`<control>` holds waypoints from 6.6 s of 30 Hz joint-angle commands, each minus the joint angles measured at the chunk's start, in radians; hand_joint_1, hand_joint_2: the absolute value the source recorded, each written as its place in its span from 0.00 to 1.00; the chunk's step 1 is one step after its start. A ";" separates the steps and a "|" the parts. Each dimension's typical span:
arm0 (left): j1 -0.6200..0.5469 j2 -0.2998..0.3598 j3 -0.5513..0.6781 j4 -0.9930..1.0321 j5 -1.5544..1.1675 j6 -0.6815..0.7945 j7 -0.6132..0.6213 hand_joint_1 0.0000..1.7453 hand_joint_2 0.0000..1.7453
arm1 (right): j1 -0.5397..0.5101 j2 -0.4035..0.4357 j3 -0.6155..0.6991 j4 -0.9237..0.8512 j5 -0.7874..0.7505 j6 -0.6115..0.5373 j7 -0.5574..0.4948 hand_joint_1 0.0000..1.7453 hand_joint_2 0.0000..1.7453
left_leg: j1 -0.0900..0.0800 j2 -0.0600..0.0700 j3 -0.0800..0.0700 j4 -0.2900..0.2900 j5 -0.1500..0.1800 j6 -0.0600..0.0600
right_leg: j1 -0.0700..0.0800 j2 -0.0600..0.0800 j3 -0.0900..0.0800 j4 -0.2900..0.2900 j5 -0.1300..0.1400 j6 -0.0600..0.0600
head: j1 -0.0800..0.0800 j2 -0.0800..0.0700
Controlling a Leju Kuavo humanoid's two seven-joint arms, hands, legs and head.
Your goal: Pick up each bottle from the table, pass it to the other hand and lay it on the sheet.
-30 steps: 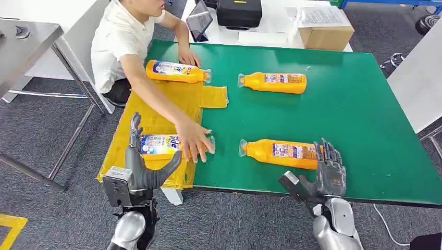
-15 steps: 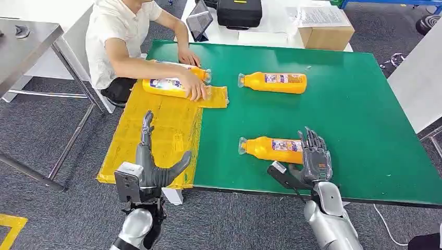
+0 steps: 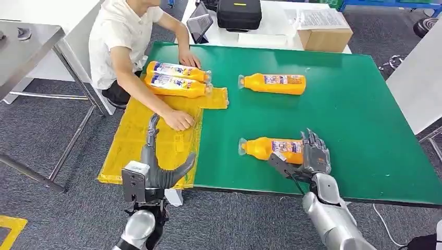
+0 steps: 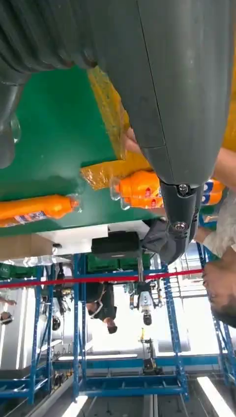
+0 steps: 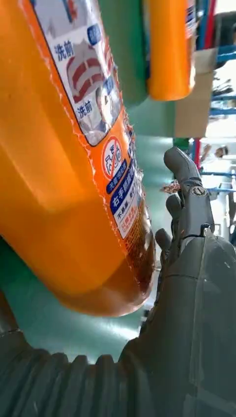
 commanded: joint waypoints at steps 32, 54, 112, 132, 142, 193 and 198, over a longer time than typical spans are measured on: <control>-0.037 0.031 -0.034 0.066 0.046 -0.077 0.030 0.00 1.00 | 0.085 -0.056 0.026 0.073 -0.273 0.170 -0.345 1.00 1.00 | 0.002 -0.003 0.007 -0.001 0.001 0.000 | 0.002 -0.002 0.020 -0.004 0.004 0.004 | -0.001 0.000; 0.053 0.076 -0.111 0.124 0.629 -0.318 0.157 0.00 1.00 | 0.316 0.198 0.198 -0.745 -1.082 0.241 -0.526 1.00 1.00 | 0.004 0.002 -0.006 -0.001 0.000 -0.003 | 0.004 0.003 0.006 0.000 0.003 0.001 | 0.000 0.000; -0.055 0.035 -0.112 0.054 0.569 -0.469 0.115 1.00 1.00 | 0.189 0.213 0.545 -0.404 -0.840 0.245 -0.525 0.75 1.00 | 0.004 0.000 -0.007 -0.001 0.000 -0.004 | 0.003 0.001 0.005 0.000 0.003 0.000 | 0.000 0.000; -0.008 0.069 0.048 -0.137 0.302 -0.168 -0.018 1.00 1.00 | 0.517 0.314 0.119 -0.890 -0.415 -0.209 -0.672 0.00 1.00 | 0.003 -0.001 -0.011 0.001 0.000 -0.003 | 0.003 0.000 0.001 0.003 0.002 0.000 | 0.000 0.000; -0.019 0.078 0.052 -0.153 0.142 -0.024 -0.097 1.00 1.00 | 0.549 0.343 0.015 -1.052 -0.442 -0.209 -0.672 0.00 1.00 | 0.003 -0.001 -0.009 0.000 -0.001 -0.004 | 0.003 0.000 0.003 0.001 0.002 -0.001 | 0.000 0.000; -0.378 0.086 -0.005 0.459 -0.412 -0.624 0.081 0.00 1.00 | 0.438 0.288 0.215 -0.913 -0.776 -0.209 -0.672 0.00 0.00 | 0.004 0.000 -0.010 -0.001 0.004 -0.004 | 0.003 0.001 0.002 0.000 0.005 0.001 | -0.001 0.000; -0.251 0.028 0.012 0.232 -0.267 -0.465 0.028 0.00 1.00 | 0.468 0.300 0.152 -0.917 -0.678 -0.209 -0.672 0.00 1.00 | 0.004 0.000 -0.009 0.000 0.002 -0.004 | 0.003 0.000 0.004 0.001 0.003 0.000 | 0.000 0.000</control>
